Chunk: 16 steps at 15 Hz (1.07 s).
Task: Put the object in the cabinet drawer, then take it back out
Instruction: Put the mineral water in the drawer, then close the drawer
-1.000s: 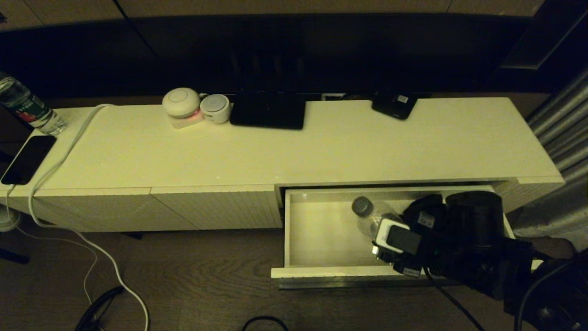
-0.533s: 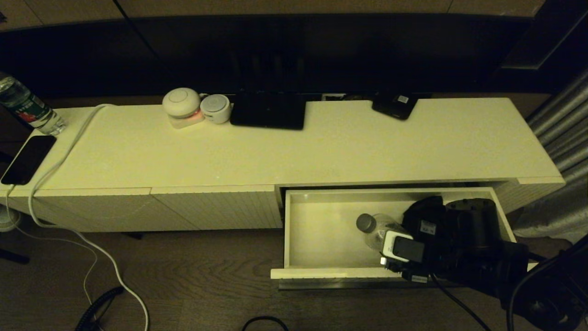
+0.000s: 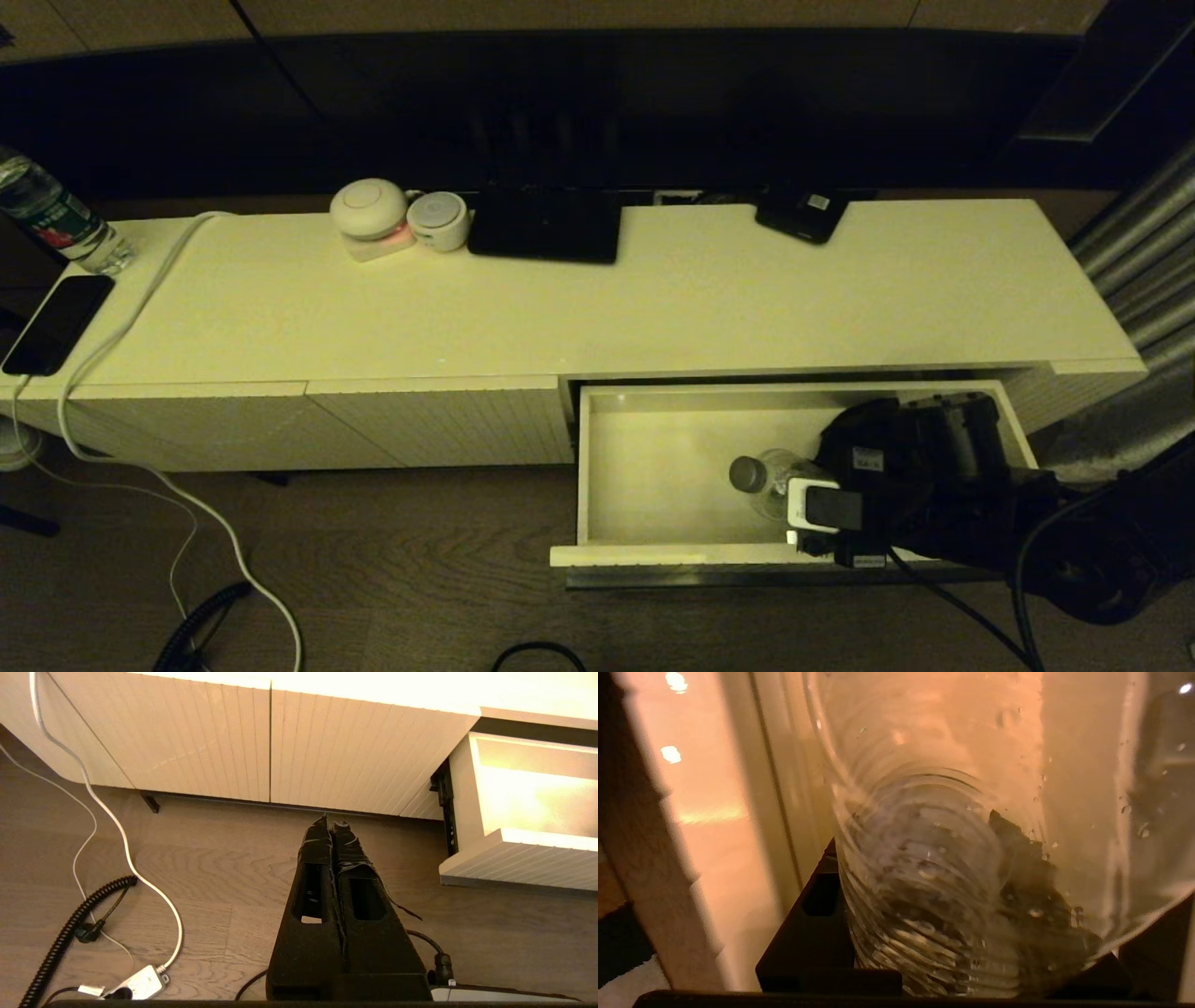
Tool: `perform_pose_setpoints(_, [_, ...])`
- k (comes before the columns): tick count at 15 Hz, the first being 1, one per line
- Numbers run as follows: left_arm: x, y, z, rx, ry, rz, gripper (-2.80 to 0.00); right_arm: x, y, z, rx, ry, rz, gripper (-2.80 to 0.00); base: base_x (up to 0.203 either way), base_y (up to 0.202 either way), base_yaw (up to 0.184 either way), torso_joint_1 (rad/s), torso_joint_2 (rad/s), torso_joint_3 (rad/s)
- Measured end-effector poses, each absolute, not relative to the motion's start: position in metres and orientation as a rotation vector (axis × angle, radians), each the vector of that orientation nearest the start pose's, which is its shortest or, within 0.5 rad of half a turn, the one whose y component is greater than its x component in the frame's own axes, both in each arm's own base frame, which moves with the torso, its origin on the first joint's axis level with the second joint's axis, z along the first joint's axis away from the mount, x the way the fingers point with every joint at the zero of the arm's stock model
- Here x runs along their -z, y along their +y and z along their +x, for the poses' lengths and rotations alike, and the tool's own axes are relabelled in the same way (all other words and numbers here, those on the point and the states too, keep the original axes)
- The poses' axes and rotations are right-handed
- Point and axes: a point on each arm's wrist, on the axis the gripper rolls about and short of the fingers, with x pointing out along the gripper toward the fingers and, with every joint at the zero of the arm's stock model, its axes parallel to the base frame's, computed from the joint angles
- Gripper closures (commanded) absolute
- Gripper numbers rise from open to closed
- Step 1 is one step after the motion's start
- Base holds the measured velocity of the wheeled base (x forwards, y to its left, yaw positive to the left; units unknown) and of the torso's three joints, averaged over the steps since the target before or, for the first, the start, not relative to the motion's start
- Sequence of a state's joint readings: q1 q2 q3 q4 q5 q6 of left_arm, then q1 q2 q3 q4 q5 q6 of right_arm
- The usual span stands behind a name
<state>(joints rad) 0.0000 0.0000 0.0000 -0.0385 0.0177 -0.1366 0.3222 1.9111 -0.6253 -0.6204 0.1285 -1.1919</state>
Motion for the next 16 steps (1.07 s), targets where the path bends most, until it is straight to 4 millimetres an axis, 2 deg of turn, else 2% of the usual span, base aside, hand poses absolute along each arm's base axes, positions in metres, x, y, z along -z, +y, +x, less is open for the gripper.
perform_pose_setpoints(5, [-0.079,0.0,-0.023,-0.016,-0.04,-0.137,0.0,-0.077,0.104,0.306,-0.751,0.305,-1.184,-2.8,0.0,0.0,0.0,0.0,0.0,0.0])
perform_pose_setpoints(12, [-0.079,0.0,-0.023,-0.015,-0.04,-0.137,0.0,-0.084,0.107,0.312,-0.725,0.279,-1.158,-2.8,0.0,0.0,0.0,0.0,0.0,0.0])
perform_pose_setpoints(14, [-0.079,0.0,-0.023,-0.016,-0.04,-0.137,0.0,-0.096,0.108,0.312,-0.698,0.249,-1.131,-2.8,0.0,0.0,0.0,0.0,0.0,0.0])
perform_pose_setpoints(16, [-0.079,0.0,-0.023,-0.015,-0.04,-0.137,0.0,-0.116,0.108,0.312,-0.658,0.192,-1.108,-2.8,0.0,0.0,0.0,0.0,0.0,0.0])
